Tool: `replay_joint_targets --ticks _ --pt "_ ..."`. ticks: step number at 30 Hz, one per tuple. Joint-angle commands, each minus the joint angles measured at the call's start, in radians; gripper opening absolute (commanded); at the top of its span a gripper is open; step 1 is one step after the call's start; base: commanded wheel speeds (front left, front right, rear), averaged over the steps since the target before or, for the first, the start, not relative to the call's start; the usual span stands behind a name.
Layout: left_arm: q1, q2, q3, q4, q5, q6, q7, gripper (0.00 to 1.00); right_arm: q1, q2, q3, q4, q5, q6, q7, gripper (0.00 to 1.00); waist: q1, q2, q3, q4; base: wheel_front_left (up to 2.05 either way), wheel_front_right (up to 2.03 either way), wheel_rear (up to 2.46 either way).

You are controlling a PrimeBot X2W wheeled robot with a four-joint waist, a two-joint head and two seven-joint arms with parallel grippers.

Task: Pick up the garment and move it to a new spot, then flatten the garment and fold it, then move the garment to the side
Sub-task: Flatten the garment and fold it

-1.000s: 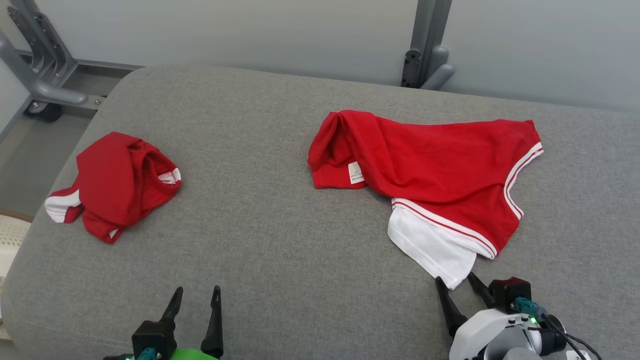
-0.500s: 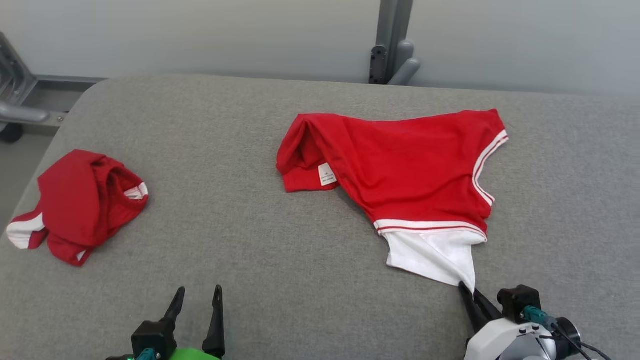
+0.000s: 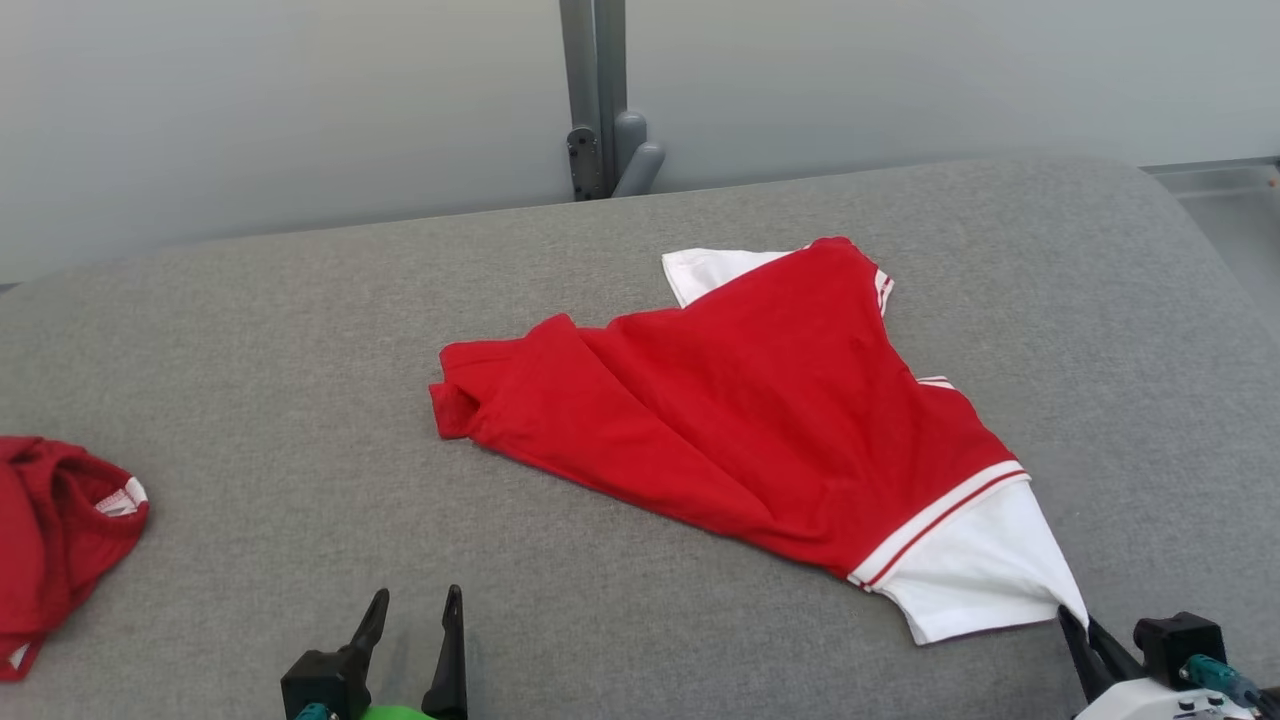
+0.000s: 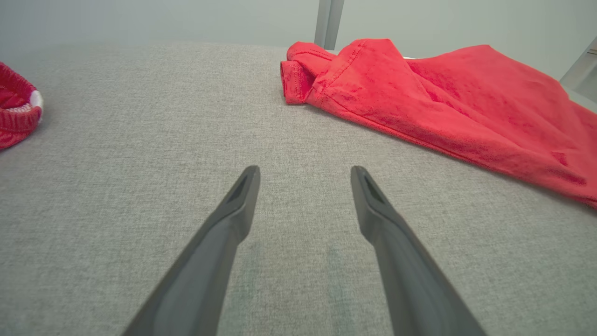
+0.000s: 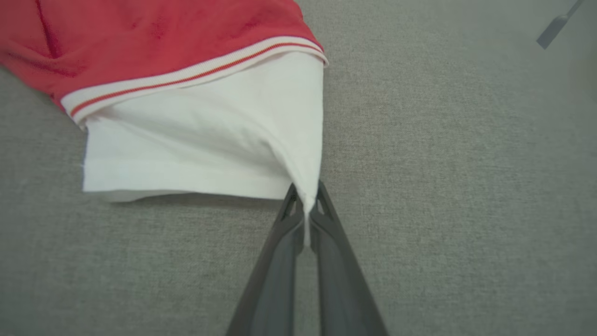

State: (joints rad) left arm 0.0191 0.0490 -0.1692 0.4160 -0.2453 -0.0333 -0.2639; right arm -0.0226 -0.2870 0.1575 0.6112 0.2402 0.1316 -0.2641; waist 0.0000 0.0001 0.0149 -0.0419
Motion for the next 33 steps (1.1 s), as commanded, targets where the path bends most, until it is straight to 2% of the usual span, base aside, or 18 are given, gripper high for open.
replay_joint_targets --ticks 1,2,9,15,22,24,33 --pt "-0.011 0.003 -0.001 0.003 -0.003 0.005 -0.001 1.0 0.008 0.003 -0.035 -0.001 -0.012 -0.002 -0.001 0.29 0.0 -0.0001 -0.013 -0.048 0.0 0.0 0.0" --pt "-0.013 0.003 -0.001 0.005 -0.001 0.004 -0.001 1.0 0.008 0.013 -0.048 -0.01 -0.016 -0.002 -0.001 1.0 0.0 -0.0001 -0.012 -0.049 0.0 0.0 0.0" --pt "-0.036 0.003 0.011 0.013 0.013 -0.002 -0.001 1.0 -0.006 0.073 -0.114 -0.16 -0.066 -0.002 -0.001 1.0 0.0 -0.0001 0.002 -0.04 0.0 0.0 0.0" --pt "-0.114 0.003 0.009 0.026 0.02 -0.017 -0.001 1.0 -0.047 0.124 -0.083 -0.277 -0.087 -0.002 -0.001 1.0 0.0 -0.0001 0.048 -0.04 0.0 0.0 0.0" --pt "-0.257 0.004 -0.026 0.09 0.028 -0.051 -0.001 1.0 -0.109 0.157 -0.01 -0.298 -0.083 -0.002 -0.001 1.0 0.0 -0.0001 0.12 -0.054 0.0 0.0 0.0" --pt "-0.325 0.003 -0.039 0.151 0.029 -0.068 -0.001 1.0 -0.134 0.162 0.013 -0.3 -0.079 -0.002 -0.001 1.0 0.0 -0.0001 0.158 -0.072 0.0 0.0 0.0" --pt "-0.457 0.005 0.012 0.257 0.032 -0.091 -0.001 1.0 -0.17 0.163 0.02 -0.29 -0.071 -0.002 -0.001 1.0 0.0 -0.0001 0.234 -0.115 0.0 0.0 0.0"
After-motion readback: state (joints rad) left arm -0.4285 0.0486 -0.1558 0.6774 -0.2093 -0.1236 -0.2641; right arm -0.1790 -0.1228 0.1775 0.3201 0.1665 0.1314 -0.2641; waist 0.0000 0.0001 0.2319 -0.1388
